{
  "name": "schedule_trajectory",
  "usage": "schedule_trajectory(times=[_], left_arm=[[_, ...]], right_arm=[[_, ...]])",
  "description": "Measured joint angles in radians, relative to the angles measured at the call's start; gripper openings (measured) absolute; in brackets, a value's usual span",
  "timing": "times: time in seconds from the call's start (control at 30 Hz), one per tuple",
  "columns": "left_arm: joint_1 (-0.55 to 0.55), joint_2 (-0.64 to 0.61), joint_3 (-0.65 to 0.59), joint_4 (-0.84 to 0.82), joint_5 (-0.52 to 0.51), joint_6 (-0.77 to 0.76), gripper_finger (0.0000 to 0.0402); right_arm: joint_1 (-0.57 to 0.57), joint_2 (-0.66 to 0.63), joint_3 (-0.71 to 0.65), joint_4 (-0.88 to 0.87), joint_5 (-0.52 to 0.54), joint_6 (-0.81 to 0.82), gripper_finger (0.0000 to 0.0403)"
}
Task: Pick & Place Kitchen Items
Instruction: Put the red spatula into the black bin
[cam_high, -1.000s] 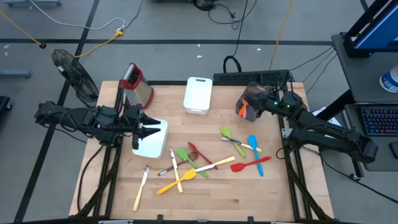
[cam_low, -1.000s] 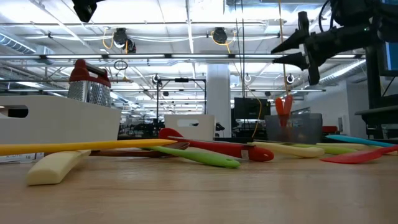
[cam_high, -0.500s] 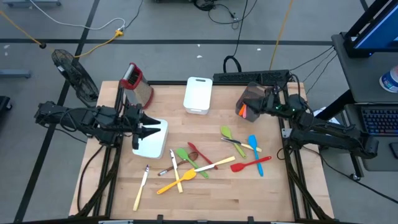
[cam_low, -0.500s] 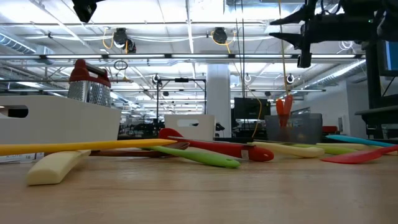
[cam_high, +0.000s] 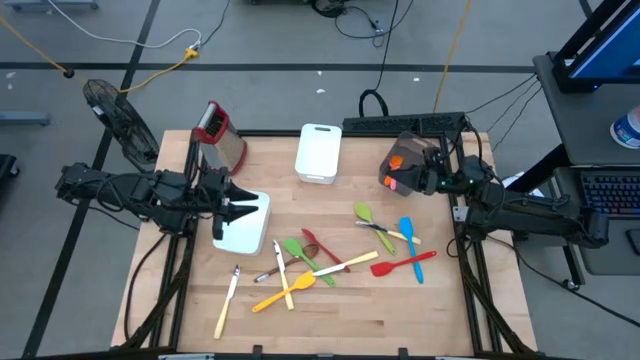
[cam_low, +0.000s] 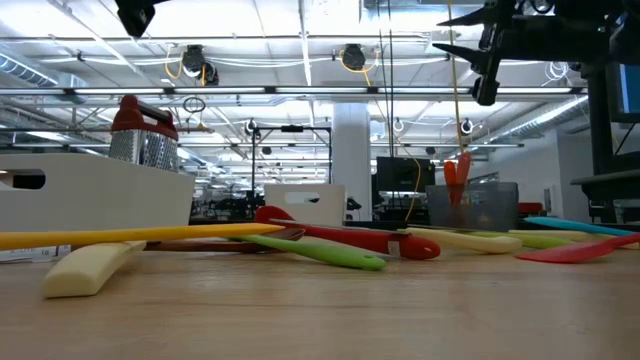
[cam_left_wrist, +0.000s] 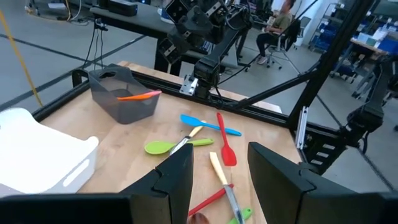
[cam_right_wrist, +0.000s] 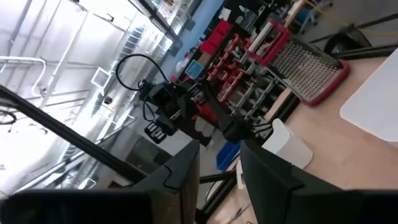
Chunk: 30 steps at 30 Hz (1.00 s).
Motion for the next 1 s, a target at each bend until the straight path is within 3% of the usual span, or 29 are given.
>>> schedule_trajectory(times=[0.57,0.8,1.0], left_arm=[[0.000,0.000,0.000,0.003,0.001,-0.047,0.0157],[0.000,0.000,0.000,0.003,0.002,-0.050,0.0157],[0.000,0.000,0.000,0.003,0.002,-0.051,0.0157]], right_arm=[[-0.001,0.000,0.000,0.048,-0.091,-0.075,0.0107],[-0.001,0.004,0.000,0.045,-0.199,-0.085,0.0101],[0.011,0.010,0.000,0.045,-0.398,-0.269,0.0100]])
